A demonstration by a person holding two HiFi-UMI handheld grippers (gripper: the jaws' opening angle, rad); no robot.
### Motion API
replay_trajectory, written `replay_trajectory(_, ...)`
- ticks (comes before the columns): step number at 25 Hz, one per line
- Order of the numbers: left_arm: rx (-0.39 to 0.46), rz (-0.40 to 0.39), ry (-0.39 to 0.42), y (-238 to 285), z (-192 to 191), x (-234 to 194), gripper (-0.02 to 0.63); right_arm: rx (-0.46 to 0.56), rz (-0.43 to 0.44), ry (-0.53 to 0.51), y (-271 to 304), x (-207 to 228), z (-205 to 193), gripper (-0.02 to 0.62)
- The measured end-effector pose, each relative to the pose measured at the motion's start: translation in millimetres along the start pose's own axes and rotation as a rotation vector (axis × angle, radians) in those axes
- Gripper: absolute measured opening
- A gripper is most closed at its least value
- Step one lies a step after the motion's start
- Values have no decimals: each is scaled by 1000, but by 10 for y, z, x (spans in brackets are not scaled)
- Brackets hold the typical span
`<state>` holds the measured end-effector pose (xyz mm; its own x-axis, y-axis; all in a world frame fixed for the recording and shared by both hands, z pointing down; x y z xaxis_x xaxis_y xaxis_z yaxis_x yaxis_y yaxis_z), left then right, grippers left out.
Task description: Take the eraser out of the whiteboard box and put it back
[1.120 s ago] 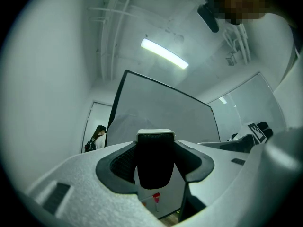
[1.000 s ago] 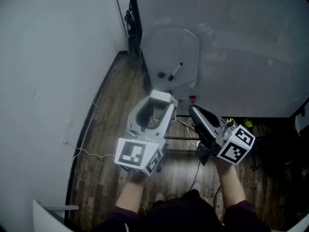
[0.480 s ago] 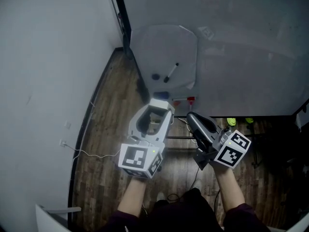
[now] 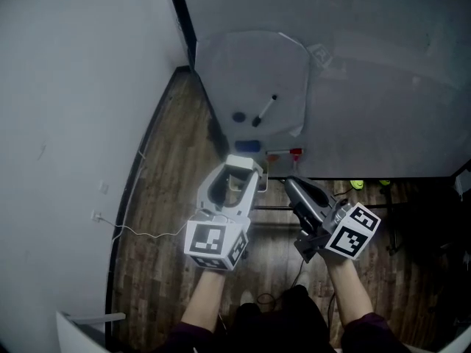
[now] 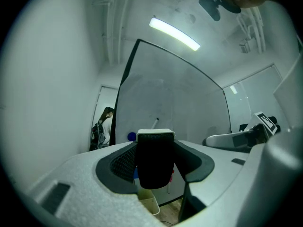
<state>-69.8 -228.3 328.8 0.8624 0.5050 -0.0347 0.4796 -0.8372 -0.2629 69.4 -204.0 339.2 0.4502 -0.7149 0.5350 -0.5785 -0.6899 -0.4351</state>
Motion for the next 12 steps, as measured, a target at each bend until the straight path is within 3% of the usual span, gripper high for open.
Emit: replay_trajectory(12, -53, 26, 4, 158, -557, -169, 222, -30, -60, 19, -117, 338, -230, 3)
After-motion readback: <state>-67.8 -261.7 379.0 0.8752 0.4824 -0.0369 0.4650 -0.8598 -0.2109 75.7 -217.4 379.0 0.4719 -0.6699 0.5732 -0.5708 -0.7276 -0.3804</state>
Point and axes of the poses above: the fingertips, and each gripper's own axes: y forward along the fingers, x to its right, z out of its top, the point moved 4 cm from there along -y, backward along the fingers, and after that the axes turned 14 degrees about x, right-handed, at the moved point
